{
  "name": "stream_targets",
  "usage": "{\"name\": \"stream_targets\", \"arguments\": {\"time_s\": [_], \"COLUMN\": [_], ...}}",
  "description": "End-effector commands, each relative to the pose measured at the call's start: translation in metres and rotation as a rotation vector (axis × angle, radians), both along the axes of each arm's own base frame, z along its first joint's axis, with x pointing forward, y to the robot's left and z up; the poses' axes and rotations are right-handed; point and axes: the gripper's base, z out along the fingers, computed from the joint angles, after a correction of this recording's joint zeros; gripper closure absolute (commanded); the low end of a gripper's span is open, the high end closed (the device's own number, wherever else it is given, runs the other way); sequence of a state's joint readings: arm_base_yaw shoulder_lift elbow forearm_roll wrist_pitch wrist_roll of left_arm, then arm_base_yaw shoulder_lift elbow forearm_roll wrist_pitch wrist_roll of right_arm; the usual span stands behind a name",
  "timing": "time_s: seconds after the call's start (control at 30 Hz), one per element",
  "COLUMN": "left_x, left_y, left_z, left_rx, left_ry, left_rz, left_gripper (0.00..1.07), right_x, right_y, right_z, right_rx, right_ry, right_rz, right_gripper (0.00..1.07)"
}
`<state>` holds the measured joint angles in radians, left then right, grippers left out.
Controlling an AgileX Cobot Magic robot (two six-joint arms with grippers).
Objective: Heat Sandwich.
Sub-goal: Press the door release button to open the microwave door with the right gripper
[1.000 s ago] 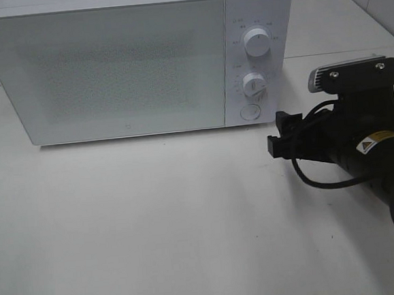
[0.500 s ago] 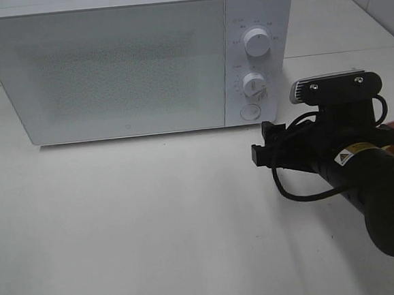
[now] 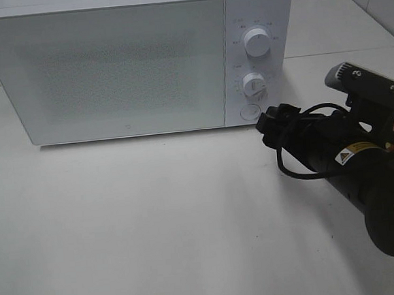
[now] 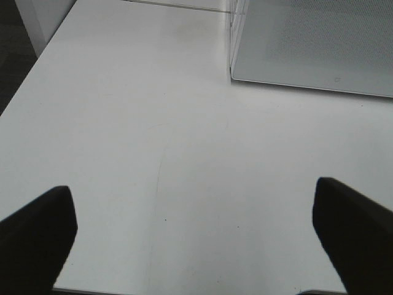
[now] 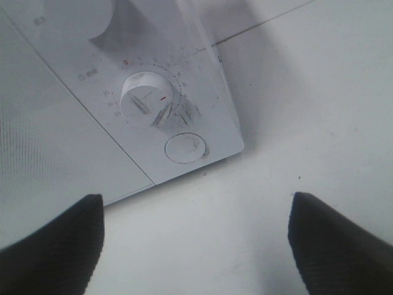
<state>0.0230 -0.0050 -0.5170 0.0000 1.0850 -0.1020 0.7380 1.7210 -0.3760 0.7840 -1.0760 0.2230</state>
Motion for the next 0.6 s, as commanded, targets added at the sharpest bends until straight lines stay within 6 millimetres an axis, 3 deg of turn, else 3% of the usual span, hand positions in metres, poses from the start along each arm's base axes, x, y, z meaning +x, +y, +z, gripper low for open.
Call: {"name": "stream_targets", "arguments": {"time_s": [0.03,0.3,0.6], "left_x": [-0.0032,-0.0032,-0.0032], "left_y": [0.0,0.0,0.0], "left_z": [0.0007,0.0007,0.0007], "left_rx": [-0.002,-0.002,-0.002], "left_ry": [-0.034,-0.034,-0.034], "left_rz": [-0.004,-0.004,-0.004], "left_gripper": [0.09,0.09,0.09], "right_x": [0.0015,0.0015,0.0013], "right_y": [0.0032,0.0033,0.0034], "right_z": [0.0012,0.0011,0.0006], "right_rx": [0.139,0.61,0.91], "right_ry": [-0.001,0.032,0.059], "right_rz": [-0.041,-0.216,-0.331], "right_gripper": [0.34,0.39,0.56]}}
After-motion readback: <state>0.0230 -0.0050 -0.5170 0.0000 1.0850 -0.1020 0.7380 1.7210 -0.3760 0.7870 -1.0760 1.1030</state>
